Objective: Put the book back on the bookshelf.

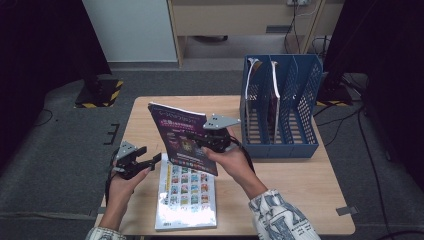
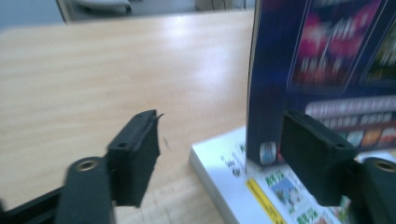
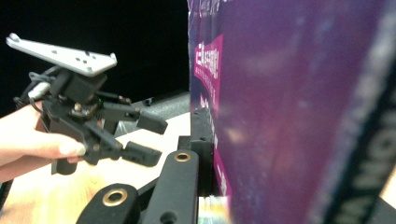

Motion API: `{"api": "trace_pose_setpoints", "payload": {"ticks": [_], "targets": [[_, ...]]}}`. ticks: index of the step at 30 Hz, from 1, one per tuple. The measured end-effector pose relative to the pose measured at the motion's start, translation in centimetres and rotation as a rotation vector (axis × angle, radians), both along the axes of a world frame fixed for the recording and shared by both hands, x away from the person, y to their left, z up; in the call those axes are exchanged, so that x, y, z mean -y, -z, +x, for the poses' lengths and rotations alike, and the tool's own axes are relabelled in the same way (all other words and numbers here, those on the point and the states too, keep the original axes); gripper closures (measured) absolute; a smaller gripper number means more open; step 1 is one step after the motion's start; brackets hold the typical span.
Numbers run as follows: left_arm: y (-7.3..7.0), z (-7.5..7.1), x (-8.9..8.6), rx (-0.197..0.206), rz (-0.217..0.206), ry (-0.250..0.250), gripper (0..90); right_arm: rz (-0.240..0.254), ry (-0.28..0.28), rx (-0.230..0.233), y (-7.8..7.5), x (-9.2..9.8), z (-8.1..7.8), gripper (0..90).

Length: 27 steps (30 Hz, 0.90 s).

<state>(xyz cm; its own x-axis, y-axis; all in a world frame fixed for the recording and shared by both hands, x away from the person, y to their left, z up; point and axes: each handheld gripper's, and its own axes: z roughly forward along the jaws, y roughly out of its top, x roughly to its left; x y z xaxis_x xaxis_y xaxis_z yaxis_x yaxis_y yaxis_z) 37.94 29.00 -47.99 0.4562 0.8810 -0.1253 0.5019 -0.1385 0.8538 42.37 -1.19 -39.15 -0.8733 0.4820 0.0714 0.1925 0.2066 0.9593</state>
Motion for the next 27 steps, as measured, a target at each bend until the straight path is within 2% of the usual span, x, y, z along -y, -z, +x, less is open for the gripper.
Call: {"api": "trace_pose_setpoints", "payload": {"ticks": [3,9,10,19,27], "targets": [[0.8,0.3,0.4,-0.037,0.039,0.017,20.6,0.002,0.018,0.005,-0.2,0.6,0.0,84.3],[1.3,0.3,1.1,-0.058,0.076,0.033,16.2,0.010,0.042,0.009,-0.4,1.6,0.0,84.3],[1.6,0.4,1.2,-0.074,0.082,0.035,14.8,0.015,0.049,0.008,-0.6,1.9,-0.1,84.4],[2.2,0.4,1.4,-0.097,0.094,0.034,8.0,0.024,0.075,0.020,-1.5,3.8,-0.7,84.3],[2.5,0.4,1.6,-0.107,0.084,0.042,5.3,0.031,0.093,0.021,-1.7,5.5,-0.8,84.3]]}}
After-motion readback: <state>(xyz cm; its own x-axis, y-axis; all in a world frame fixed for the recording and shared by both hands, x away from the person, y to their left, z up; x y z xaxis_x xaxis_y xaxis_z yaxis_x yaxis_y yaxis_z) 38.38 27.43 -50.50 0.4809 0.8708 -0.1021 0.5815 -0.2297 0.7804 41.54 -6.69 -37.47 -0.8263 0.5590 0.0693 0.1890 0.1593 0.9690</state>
